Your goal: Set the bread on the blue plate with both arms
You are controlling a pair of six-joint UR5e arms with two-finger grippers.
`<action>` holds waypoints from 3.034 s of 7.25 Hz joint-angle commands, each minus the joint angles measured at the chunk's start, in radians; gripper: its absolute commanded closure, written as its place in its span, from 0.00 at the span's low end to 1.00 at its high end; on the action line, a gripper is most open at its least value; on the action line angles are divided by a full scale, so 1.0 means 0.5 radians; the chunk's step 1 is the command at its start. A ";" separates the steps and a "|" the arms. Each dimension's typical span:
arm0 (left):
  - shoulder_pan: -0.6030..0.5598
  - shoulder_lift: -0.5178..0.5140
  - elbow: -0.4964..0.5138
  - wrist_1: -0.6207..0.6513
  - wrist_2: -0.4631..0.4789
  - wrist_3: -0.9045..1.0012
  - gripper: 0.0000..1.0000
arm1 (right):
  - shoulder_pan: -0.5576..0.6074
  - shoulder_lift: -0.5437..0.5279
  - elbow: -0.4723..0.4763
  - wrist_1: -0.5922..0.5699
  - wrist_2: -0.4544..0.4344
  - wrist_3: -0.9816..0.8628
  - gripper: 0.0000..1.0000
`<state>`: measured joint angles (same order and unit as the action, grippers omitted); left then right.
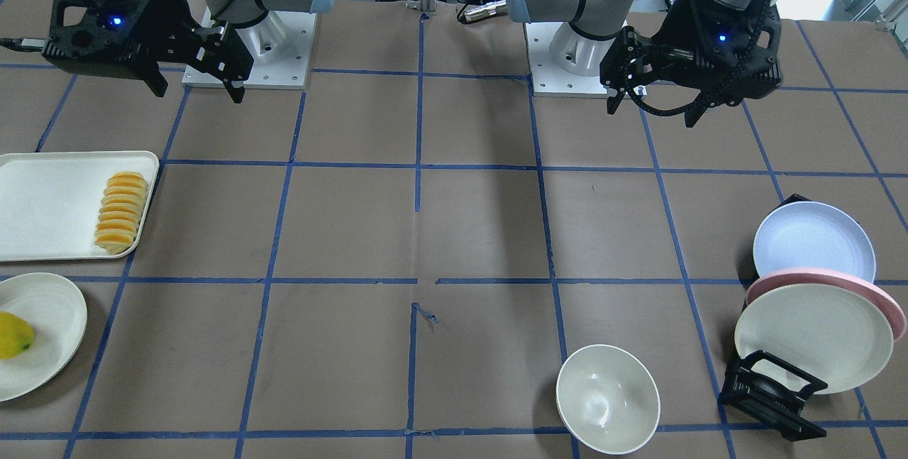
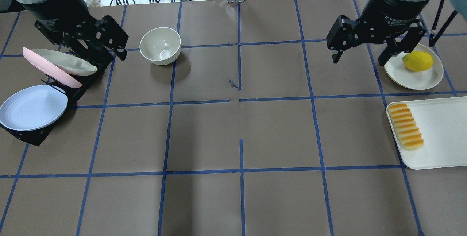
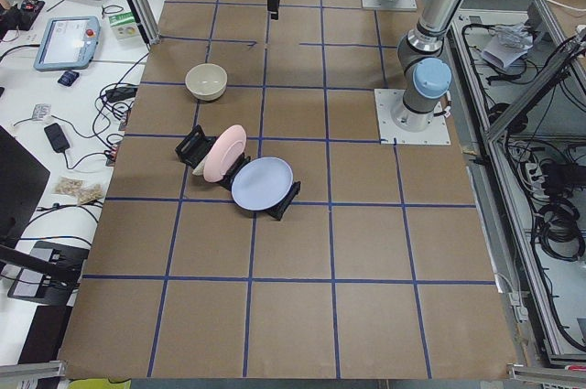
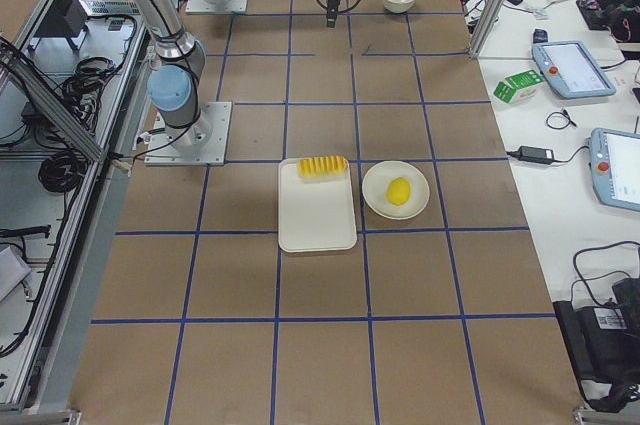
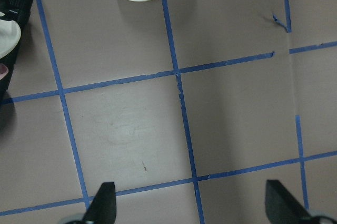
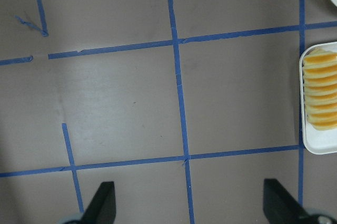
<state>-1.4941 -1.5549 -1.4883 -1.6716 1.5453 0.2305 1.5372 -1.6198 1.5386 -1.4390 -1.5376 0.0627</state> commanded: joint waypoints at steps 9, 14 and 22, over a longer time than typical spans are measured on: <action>1.254 -0.267 -0.281 0.308 0.167 0.036 0.00 | -0.382 0.043 0.110 0.043 -0.033 -0.299 0.00; 1.531 -0.666 -0.312 0.889 0.155 0.027 0.00 | -0.749 0.116 0.429 -0.559 -0.122 -1.042 0.00; 1.540 -0.866 -0.450 1.300 0.180 0.011 0.69 | -0.988 0.573 0.899 -1.477 -0.131 -1.478 0.00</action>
<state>-0.7243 -1.9886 -1.7081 -1.0153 1.6356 0.2385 1.0469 -1.3743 1.9600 -2.0852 -1.5997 -0.6709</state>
